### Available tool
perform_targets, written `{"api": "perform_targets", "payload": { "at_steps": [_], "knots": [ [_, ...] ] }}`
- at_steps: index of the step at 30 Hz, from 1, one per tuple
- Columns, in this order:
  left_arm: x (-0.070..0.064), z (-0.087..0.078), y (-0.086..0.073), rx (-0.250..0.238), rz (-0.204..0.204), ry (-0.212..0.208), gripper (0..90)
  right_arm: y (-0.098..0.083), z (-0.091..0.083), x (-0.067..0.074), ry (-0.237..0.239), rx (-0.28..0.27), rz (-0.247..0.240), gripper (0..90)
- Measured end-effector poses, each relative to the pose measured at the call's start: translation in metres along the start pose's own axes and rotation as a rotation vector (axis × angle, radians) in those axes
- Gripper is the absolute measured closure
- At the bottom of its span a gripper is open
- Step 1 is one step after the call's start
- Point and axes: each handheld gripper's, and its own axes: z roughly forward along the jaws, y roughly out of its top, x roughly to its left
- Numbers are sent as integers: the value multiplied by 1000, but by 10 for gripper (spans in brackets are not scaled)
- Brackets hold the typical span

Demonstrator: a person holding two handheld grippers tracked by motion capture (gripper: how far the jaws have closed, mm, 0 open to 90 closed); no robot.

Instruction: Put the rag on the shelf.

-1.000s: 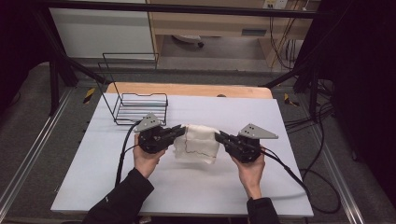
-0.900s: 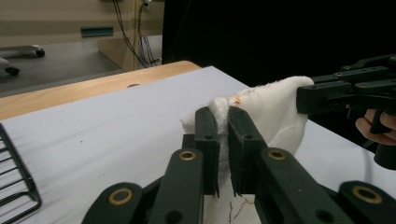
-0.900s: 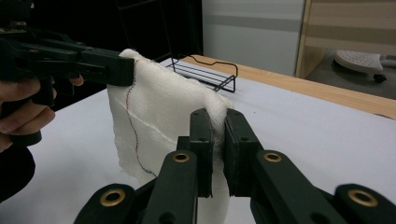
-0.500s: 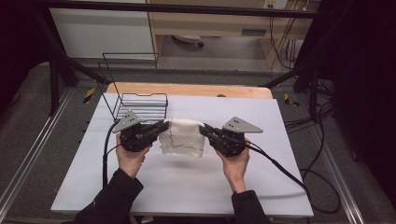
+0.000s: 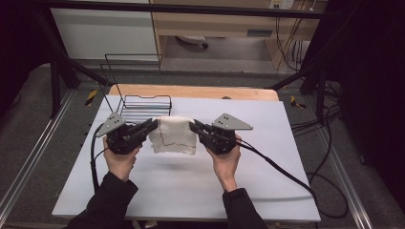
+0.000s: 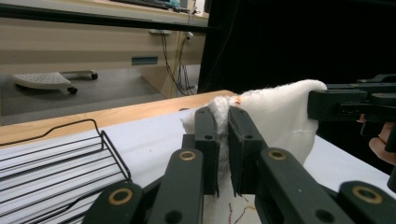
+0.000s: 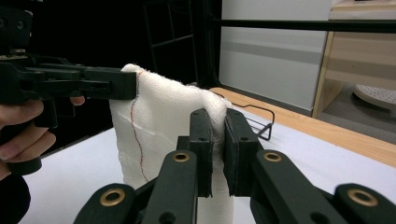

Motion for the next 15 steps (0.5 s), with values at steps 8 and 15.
{"api": "perform_targets", "payload": {
  "at_steps": [8,15],
  "knots": [
    [11,-15,8,-49,-5,38,826,12,18,14,12,-39,-14,832],
    [21,-27,13,-83,-6,62,826,20,31,21,14,-61,-24,832]
  ]
}}
